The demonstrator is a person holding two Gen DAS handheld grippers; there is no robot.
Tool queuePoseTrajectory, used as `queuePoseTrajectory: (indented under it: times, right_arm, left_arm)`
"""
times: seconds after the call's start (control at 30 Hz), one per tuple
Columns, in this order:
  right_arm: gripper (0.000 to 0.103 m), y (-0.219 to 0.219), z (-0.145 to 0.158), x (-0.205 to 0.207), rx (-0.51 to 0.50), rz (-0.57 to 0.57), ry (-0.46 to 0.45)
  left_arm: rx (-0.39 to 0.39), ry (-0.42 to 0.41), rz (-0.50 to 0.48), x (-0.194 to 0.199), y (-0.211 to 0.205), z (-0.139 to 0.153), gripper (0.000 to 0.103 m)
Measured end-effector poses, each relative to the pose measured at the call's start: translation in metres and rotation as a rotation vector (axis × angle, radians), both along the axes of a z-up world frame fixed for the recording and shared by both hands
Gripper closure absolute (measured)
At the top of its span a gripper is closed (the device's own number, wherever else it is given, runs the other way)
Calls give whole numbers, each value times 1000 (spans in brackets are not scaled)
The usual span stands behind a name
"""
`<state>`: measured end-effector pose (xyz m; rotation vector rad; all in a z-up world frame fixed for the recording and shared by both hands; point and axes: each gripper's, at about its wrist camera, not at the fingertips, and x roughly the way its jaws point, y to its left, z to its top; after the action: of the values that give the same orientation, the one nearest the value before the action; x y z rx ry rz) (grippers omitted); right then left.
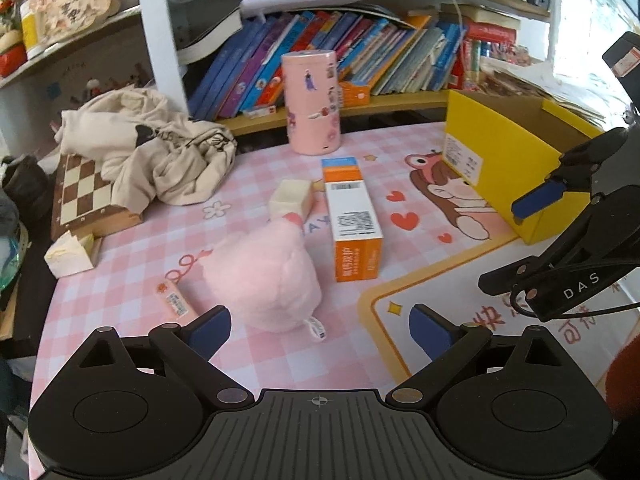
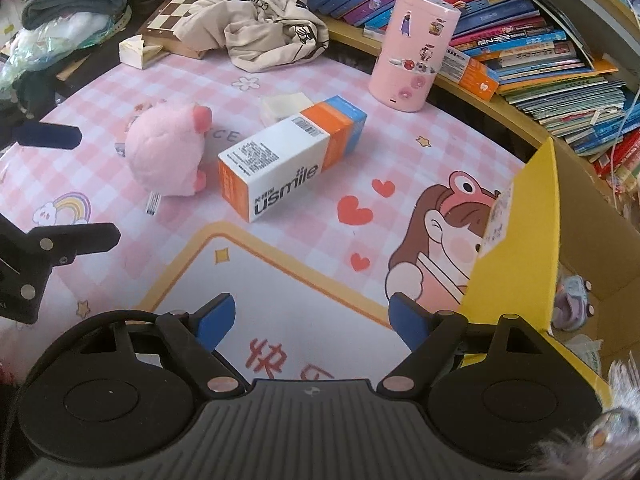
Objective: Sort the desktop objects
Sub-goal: 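Grasp the usmile box with the right tool while the left tool grasps the pink plush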
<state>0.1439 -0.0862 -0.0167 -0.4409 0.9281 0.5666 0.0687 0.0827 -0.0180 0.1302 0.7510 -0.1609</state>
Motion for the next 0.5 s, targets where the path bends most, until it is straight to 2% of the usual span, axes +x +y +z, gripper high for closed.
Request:
queuePoseTrajectory:
  times: [0.2,0.5]
  right_arm:
    - [19,11,-2,16,75,-38,59]
    - [19,36,-3,42,99,-47,82]
  left_arm:
    - [-6,-1,24,12,7,-5,5]
    - [11,-6,40,33,15,-14,5]
